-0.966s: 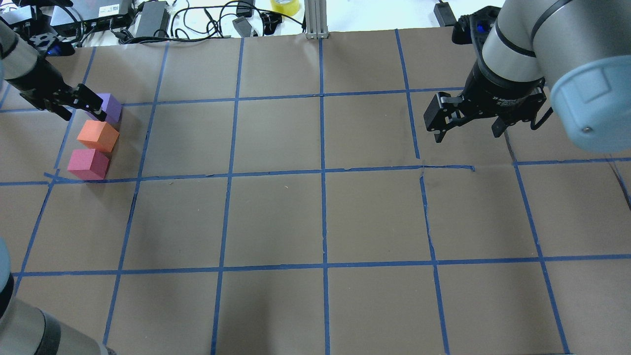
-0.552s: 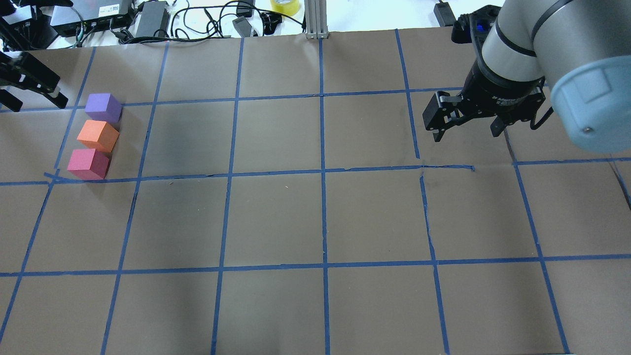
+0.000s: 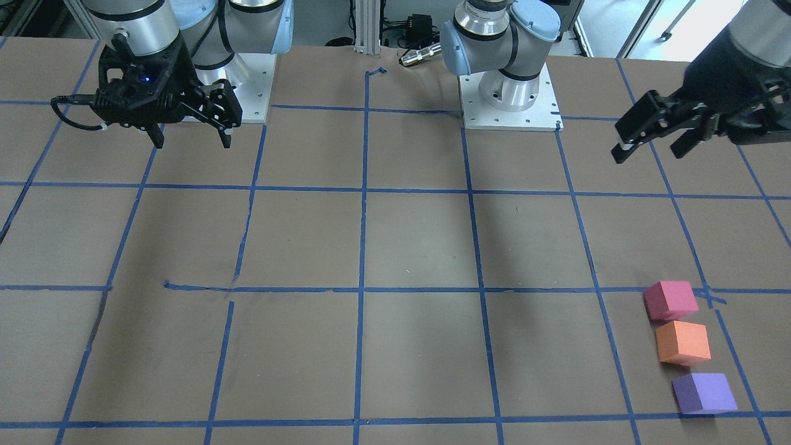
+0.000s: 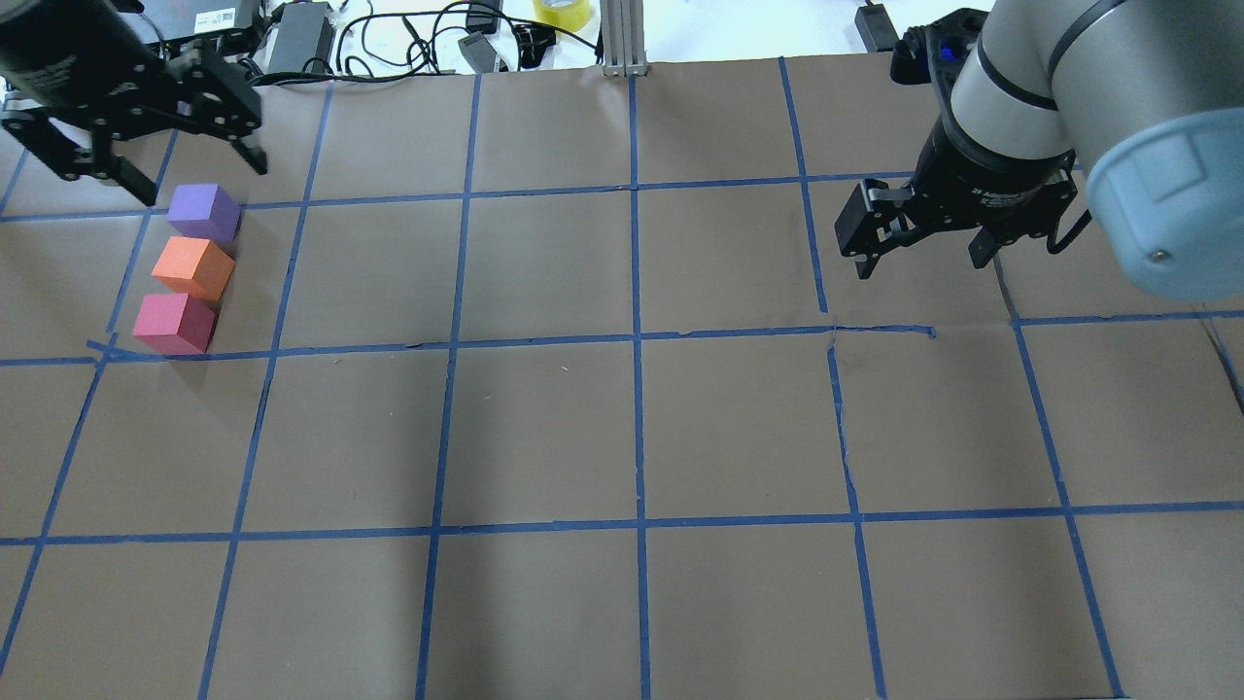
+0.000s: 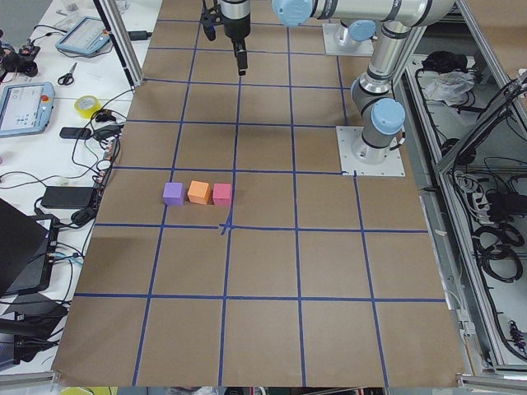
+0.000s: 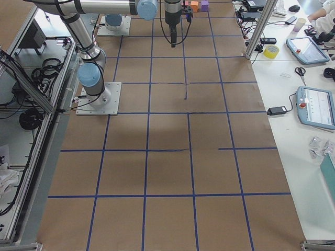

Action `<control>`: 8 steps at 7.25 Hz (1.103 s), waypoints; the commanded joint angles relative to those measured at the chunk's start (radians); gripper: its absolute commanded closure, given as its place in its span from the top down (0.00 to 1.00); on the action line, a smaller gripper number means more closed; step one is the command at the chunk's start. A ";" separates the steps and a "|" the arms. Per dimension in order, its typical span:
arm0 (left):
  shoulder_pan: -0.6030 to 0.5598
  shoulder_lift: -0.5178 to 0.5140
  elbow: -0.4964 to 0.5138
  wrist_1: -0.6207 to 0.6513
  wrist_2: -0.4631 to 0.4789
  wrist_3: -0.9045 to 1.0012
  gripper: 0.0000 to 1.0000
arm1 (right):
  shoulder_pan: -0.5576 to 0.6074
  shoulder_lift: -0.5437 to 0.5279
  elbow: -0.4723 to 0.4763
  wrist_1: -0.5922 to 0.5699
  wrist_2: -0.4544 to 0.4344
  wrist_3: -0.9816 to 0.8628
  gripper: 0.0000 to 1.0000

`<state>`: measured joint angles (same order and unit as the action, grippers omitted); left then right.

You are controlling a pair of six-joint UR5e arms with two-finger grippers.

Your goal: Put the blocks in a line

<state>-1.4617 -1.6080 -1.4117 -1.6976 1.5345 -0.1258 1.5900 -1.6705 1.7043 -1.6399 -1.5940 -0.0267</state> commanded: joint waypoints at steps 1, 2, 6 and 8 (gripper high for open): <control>-0.150 0.023 -0.067 0.064 0.044 -0.118 1.00 | 0.001 0.000 0.000 0.003 -0.006 -0.001 1.00; -0.147 0.023 -0.076 0.064 0.052 -0.111 1.00 | 0.001 0.000 0.000 0.000 -0.006 -0.002 1.00; -0.137 0.014 -0.076 0.072 0.038 0.065 1.00 | 0.001 0.000 0.002 -0.005 -0.008 -0.002 1.00; -0.140 0.008 -0.075 0.072 0.039 0.071 1.00 | 0.001 0.002 0.000 -0.015 -0.008 -0.004 1.00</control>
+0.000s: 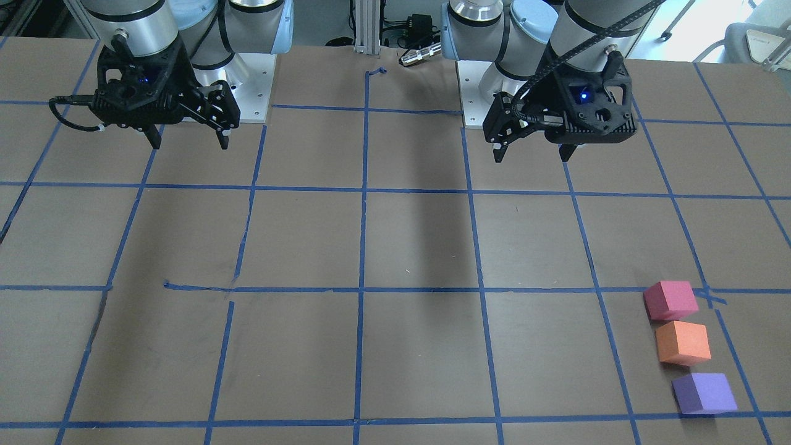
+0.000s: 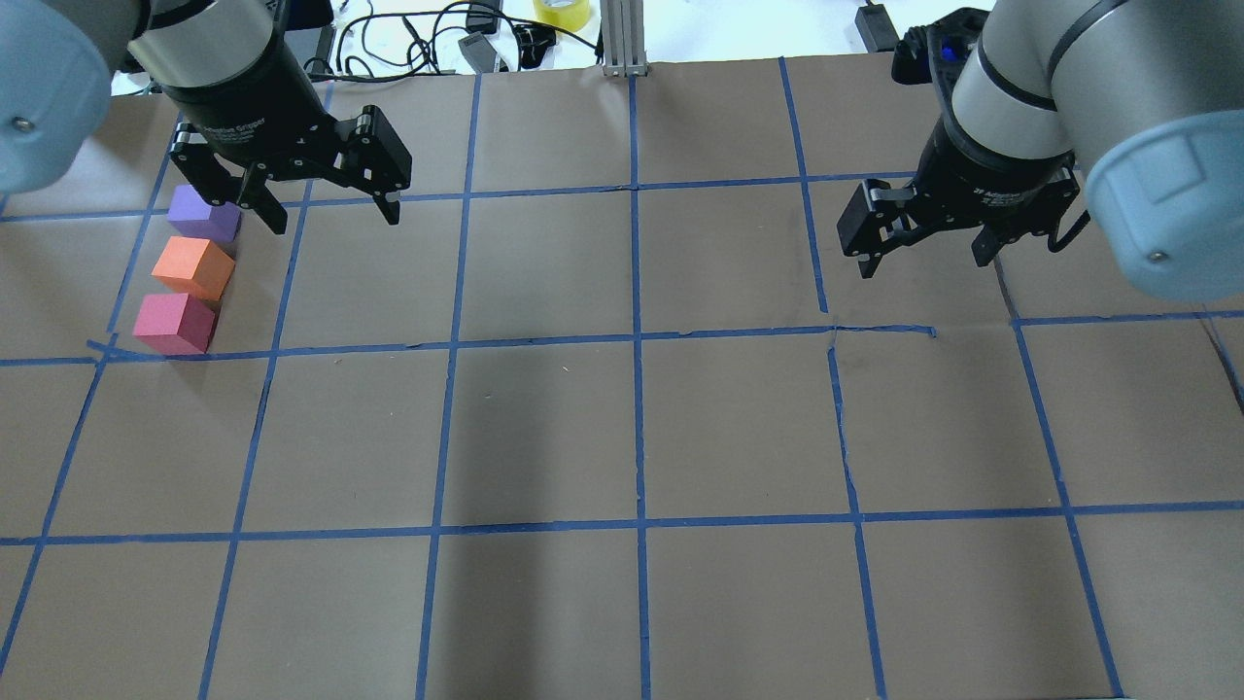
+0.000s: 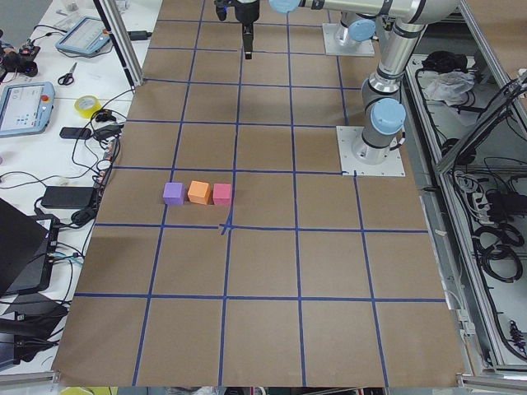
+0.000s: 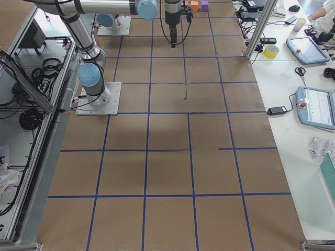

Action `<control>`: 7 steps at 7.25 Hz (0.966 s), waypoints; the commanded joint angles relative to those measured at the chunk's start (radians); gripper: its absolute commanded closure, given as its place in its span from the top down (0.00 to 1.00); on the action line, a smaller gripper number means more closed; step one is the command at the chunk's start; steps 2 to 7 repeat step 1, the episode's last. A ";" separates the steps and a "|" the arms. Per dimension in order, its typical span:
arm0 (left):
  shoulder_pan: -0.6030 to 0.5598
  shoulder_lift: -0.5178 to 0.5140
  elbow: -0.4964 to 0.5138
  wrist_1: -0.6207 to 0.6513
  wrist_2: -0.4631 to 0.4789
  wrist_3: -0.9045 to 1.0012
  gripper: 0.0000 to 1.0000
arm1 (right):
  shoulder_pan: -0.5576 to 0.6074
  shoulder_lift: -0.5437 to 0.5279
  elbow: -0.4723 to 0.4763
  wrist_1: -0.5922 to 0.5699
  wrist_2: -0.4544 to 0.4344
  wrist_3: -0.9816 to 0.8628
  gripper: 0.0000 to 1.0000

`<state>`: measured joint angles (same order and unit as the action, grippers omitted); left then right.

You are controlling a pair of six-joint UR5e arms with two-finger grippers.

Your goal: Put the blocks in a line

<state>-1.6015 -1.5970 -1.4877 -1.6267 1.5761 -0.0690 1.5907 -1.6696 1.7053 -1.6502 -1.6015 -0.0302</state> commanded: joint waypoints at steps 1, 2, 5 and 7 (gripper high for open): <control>0.003 -0.012 -0.002 0.002 -0.001 0.015 1.00 | 0.000 0.001 -0.001 -0.005 0.000 -0.001 1.00; 0.003 -0.012 -0.002 0.002 -0.001 0.015 1.00 | 0.000 0.001 -0.001 -0.005 0.000 -0.001 1.00; 0.003 -0.012 -0.002 0.002 -0.001 0.015 1.00 | 0.000 0.001 -0.001 -0.005 0.000 -0.001 1.00; 0.003 -0.012 -0.002 0.002 -0.001 0.015 1.00 | 0.000 0.001 -0.001 -0.005 0.000 -0.001 1.00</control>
